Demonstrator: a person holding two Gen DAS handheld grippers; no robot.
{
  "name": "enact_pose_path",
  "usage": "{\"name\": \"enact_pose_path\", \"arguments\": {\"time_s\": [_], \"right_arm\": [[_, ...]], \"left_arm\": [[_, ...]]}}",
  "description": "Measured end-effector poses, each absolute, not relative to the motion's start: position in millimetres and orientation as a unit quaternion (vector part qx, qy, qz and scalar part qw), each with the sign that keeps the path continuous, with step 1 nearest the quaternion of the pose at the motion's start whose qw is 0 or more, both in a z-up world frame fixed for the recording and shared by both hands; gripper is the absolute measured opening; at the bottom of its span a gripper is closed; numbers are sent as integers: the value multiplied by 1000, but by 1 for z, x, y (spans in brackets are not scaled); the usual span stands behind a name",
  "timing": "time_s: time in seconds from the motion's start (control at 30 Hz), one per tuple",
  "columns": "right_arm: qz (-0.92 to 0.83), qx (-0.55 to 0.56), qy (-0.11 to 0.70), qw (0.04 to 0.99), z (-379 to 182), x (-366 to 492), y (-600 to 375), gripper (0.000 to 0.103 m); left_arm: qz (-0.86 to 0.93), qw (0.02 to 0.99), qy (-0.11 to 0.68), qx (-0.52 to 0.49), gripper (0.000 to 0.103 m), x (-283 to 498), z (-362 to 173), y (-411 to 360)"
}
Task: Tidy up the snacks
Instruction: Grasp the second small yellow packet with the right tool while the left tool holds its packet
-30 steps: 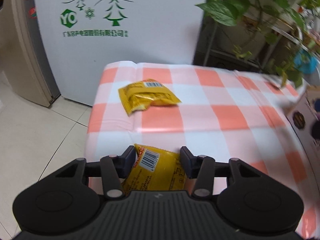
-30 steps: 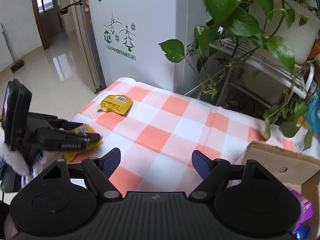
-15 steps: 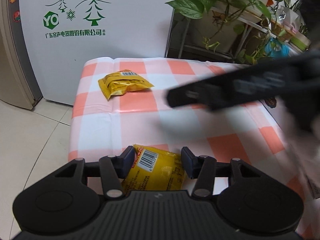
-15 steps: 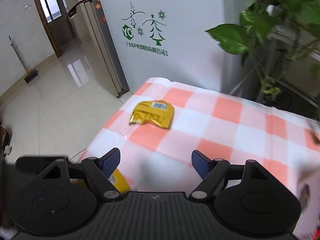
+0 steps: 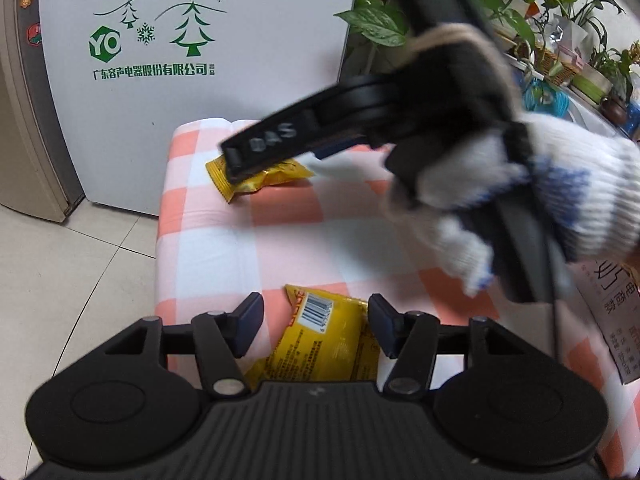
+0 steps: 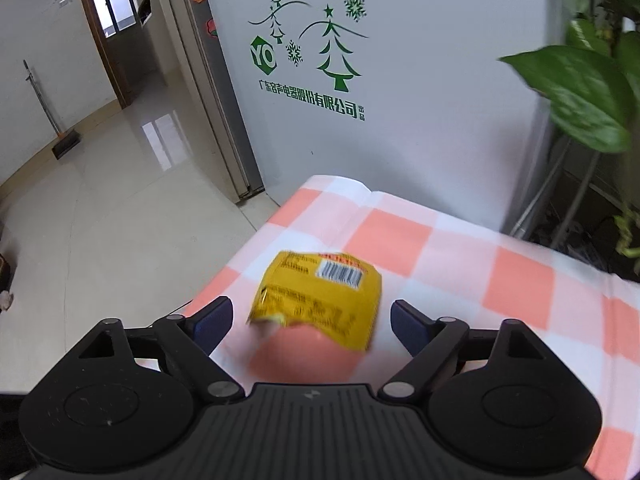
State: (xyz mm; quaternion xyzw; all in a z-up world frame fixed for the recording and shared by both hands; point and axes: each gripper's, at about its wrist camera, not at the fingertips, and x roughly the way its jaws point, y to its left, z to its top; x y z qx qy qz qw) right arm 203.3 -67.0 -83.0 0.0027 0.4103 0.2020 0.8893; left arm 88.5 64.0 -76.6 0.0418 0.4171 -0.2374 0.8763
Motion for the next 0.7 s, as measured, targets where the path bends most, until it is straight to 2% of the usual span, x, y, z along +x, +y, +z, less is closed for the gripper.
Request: {"name": "enact_pose_path", "arguments": {"time_s": [0.17,0.33,0.4,0.5,0.7], "right_arm": [[195,-20,414,889,-96,217,-54,90],[192,-44,408,891,-100,214,-51,74],[198,-36,410,889,-98,211,-56,72],[196,-38,416,887,-96,201,-63,70],[166,-21,427,888,-92,171,-91,70]], "left_arm": [[-235,876,418,50,62,89,-78,63],[-233,875,420,56,61,89,-79,61],[-234,874,422,54,59,91,-79,60],[-243,871,424,54,47,89,-78,58],[-244,870,425,58,44,86,-78,56]]}}
